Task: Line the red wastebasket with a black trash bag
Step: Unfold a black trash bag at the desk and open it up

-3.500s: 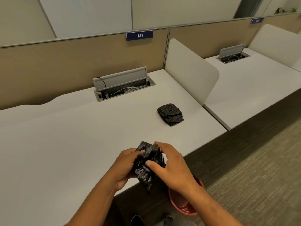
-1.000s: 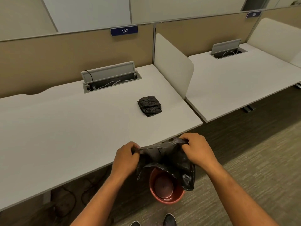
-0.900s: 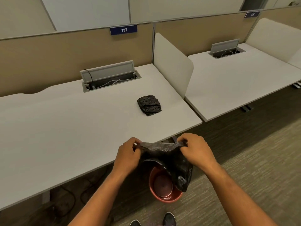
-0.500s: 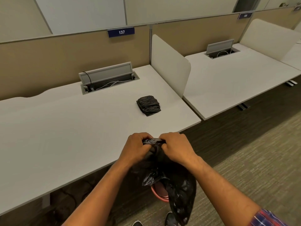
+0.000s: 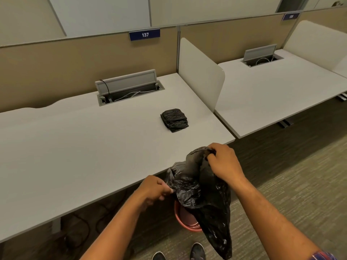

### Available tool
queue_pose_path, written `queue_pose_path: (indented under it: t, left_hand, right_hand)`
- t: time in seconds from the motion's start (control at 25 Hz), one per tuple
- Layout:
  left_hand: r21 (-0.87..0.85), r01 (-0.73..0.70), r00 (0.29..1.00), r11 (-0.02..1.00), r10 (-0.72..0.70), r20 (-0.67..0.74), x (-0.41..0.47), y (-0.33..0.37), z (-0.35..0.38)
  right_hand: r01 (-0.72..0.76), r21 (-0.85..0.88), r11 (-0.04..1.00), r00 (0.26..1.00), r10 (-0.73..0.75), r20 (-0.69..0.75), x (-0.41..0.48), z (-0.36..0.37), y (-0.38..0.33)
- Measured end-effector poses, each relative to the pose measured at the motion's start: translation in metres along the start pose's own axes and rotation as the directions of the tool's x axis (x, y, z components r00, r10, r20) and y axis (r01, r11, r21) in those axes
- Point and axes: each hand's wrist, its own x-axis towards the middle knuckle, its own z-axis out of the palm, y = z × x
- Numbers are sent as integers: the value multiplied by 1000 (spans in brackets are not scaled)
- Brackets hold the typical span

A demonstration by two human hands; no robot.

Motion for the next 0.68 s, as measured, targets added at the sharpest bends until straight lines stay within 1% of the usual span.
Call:
queue_pose_path:
  t: [0.08,0.12,0.2,0.32,0.4,0.44,0.52,0.6,0.64,0.68]
  left_hand:
    - [-172,40,999,984,-39,13,-5,6,-3]
    - [-233,65,997,970,-54,51,-6,10,-2]
    - [-257,147,979,955,-104,175,-10,21,7]
    - [-225,281,913,933,-188,361,-14,32,46]
    - [-294,319,889,901,-178,422,-18,38,70]
    - [-337,315,896,887,-161,413,-20,40,77]
    - [-423,267,942,866,-141,305,-18,44,77]
    - [-501,193,981,844,-152,121,-11,43,60]
    - [-514,133,988,848,-152,5,-4,40,47]
    - [-492,70,981,868,-150,-125,3,37,34]
  right_hand:
    - [-39,8,999,999,39,-9,2,-6,10]
    - [-50,19,999,999,50,-10,2,-7,14]
    - [-67,52,996,998,68,-17,4,-6,18]
    - [-77,109,991,995,83,-47,3,-3,17]
    - [-76,126,989,995,84,-60,2,-4,17]
    - [-77,134,988,994,87,-67,2,-4,18]
    - [-100,146,984,990,113,-84,1,-9,23]
    - [-125,154,980,982,144,-121,2,-17,32]
    - [-132,152,980,979,153,-137,1,-22,38]
    - [-142,149,979,976,163,-142,1,-27,43]
